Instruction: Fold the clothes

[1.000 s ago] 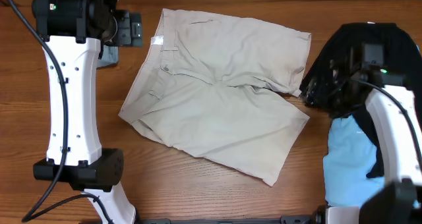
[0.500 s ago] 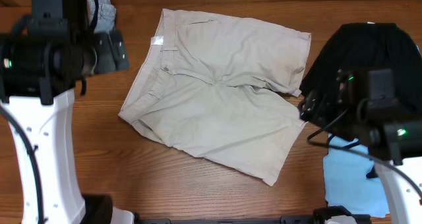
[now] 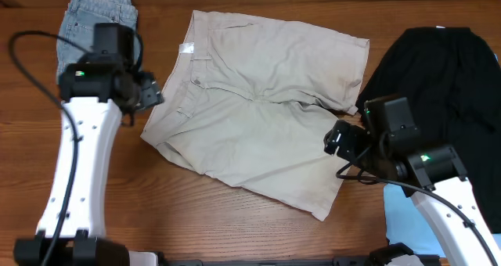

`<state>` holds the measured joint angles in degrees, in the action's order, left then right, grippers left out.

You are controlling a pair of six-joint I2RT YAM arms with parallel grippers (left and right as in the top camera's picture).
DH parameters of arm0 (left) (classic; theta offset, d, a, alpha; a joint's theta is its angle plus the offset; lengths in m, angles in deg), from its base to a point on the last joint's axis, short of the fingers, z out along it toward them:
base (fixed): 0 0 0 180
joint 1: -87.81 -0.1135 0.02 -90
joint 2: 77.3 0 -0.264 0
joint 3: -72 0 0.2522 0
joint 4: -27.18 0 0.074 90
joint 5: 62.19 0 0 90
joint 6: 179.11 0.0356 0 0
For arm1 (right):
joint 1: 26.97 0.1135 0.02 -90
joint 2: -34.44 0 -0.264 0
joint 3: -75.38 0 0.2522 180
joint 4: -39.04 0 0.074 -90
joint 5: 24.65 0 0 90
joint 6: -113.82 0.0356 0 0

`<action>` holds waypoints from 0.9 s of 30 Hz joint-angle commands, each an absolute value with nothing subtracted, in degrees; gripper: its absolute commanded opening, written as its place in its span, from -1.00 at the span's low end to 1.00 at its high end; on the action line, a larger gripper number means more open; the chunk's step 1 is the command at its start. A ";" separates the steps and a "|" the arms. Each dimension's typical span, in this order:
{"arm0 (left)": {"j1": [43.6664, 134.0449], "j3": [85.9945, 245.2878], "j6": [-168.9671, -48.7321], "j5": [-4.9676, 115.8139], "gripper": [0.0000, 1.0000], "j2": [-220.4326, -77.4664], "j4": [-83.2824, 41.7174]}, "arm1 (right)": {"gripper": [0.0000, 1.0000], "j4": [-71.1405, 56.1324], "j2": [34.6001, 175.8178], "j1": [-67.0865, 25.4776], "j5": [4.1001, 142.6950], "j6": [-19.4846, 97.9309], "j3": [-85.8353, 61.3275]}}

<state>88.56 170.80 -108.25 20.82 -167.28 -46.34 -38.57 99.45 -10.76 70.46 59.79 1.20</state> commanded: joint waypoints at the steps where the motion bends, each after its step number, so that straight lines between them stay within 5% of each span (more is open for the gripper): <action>1: 88.87 166.52 -91.72 33.98 0.74 -170.31 -36.84 | 0.85 -37.94 99.95 -10.48 71.03 59.42 1.90; 10: 89.00 165.93 -77.54 45.83 0.82 -186.36 -21.76 | 0.84 -36.61 100.15 -10.46 70.33 59.40 1.90; 27: 89.81 165.90 -72.38 47.49 0.60 -197.22 -11.94 | 0.84 -35.62 100.15 -10.48 69.87 59.42 1.92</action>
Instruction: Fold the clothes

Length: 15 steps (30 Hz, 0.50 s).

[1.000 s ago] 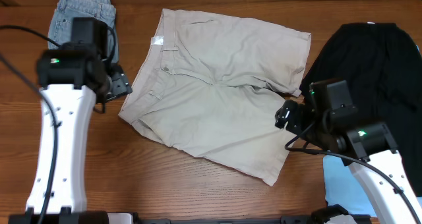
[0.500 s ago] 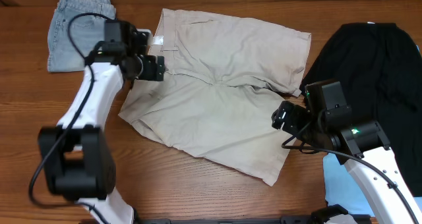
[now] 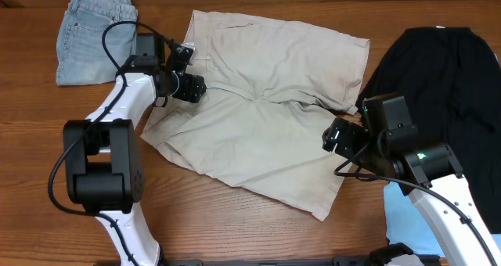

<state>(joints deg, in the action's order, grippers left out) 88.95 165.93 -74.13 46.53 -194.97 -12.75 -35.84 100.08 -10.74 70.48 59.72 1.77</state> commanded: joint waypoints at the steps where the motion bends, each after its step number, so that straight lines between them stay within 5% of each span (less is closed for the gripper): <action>1: 89.85 165.90 -72.38 47.01 0.60 -197.90 -11.72 | 0.83 -35.62 100.15 -10.48 69.87 59.42 1.90; 9: 89.87 165.90 -72.84 45.22 0.46 -199.01 -11.53 | 0.84 -35.47 100.15 -10.48 69.28 59.42 1.92; 15: 89.81 166.34 -74.70 45.22 -0.16 -199.01 -11.20 | 0.83 -35.16 100.15 -10.48 69.23 59.42 1.92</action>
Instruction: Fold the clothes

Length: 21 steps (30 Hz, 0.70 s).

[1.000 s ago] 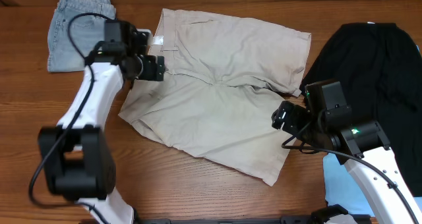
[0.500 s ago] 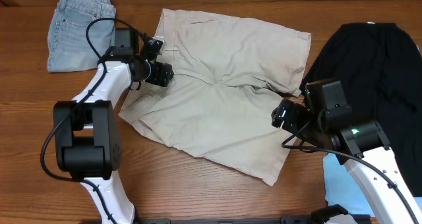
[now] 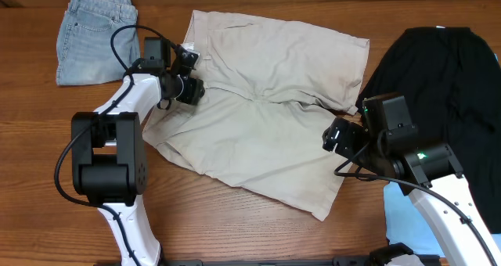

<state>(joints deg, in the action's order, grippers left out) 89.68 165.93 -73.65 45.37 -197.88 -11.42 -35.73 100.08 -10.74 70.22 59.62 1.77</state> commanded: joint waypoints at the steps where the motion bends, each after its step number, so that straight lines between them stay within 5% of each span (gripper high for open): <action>1: 89.76 166.69 -75.79 45.22 -0.27 -198.99 -11.31 | 0.84 -35.01 100.15 -10.48 69.26 59.42 1.92; 8: 89.65 175.32 -81.01 45.15 -0.92 -198.36 -18.74 | 0.84 -34.73 100.15 -10.48 69.26 59.42 1.92; 21: 89.46 187.78 -81.65 18.97 -0.92 -198.93 -37.12 | 0.84 -33.48 100.15 -10.48 69.28 59.42 1.90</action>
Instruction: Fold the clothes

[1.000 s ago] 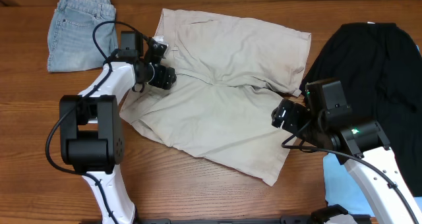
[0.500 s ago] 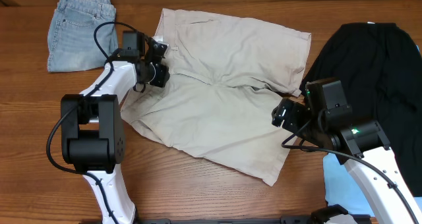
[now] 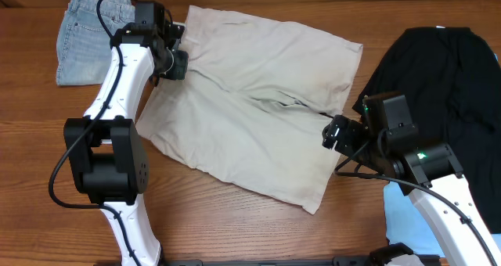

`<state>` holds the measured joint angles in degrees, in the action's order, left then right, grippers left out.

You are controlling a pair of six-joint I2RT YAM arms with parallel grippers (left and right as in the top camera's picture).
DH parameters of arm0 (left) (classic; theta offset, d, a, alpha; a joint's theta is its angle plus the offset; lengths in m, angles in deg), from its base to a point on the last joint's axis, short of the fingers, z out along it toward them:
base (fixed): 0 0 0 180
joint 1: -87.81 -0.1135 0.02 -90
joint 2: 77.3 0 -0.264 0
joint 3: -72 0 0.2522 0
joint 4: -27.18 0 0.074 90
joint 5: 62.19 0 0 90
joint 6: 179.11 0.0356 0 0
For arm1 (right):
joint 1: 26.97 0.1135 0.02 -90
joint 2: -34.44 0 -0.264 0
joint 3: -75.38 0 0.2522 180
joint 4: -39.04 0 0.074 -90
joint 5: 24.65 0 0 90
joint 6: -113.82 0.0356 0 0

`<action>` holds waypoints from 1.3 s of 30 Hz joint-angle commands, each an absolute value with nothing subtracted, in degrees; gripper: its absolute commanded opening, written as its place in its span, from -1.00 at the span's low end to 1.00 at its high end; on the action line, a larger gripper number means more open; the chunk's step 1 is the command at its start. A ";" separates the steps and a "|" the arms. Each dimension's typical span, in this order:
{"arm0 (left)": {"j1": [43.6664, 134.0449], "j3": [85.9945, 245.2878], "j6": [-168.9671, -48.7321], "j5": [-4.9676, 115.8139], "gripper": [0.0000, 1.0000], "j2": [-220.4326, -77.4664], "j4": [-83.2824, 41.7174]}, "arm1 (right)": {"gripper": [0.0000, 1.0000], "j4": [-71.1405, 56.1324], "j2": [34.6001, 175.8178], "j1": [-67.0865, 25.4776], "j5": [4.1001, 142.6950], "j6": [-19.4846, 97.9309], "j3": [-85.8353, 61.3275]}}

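Khaki shorts (image 3: 258,102) lie spread flat across the middle of the wooden table in the overhead view, waistband to the upper left, legs to the lower right. My left gripper (image 3: 178,61) sits at the waistband's left edge and looks shut on the cloth there. My right gripper (image 3: 330,134) hovers beside the right leg hem, seemingly open and holding nothing.
Folded light-blue jeans (image 3: 82,35) lie at the back left corner. A black garment (image 3: 438,86) is heaped at the right, behind my right arm. A pale blue cloth (image 3: 407,219) shows at the front right edge.
My left gripper has moved up and slightly left along the waistband edge. The whole pair of shorts has shifted up and to the left with it. The right arm has not moved.
My left gripper was first off the shorts' left edge, near the jeans. It then reached onto the waistband and stayed there. Now it is higher at the waistband edge, and the shorts have slid up-left, away from my still right gripper.
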<state>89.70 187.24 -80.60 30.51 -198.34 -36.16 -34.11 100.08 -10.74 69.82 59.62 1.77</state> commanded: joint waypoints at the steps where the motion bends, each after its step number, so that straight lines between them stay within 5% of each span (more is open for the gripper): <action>1: 89.37 187.37 -81.63 17.81 -0.92 -199.14 -37.08 | 0.84 -33.33 100.17 -10.48 69.28 59.42 1.90; 8: 88.21 185.22 -81.91 16.15 -0.91 -201.48 -33.86 | 0.84 -33.35 101.20 -10.46 69.30 59.42 1.92; 9: 88.15 185.22 -82.02 16.17 -0.73 -201.96 -33.97 | 0.84 -33.35 101.53 -10.48 69.30 59.40 1.92; 12: 88.15 185.22 -84.16 15.60 0.54 -203.45 -35.15 | 0.84 -33.13 102.73 -10.48 69.28 59.40 1.94; 15: 88.15 185.42 -87.48 15.34 0.91 -203.45 -36.92 | 0.84 -31.30 104.48 -10.46 69.28 57.87 1.94; 28: 88.15 221.09 -94.30 17.20 1.00 -202.64 -69.49 | 0.68 -27.10 112.65 -9.01 72.69 59.94 1.94; 39: 87.29 236.81 -96.62 20.36 1.00 -200.50 -81.05 | 0.76 -21.83 114.53 -2.08 67.77 60.07 2.01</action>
<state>87.80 235.47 -95.18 19.08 -201.81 -80.70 -23.47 113.22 -3.42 70.92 60.84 1.96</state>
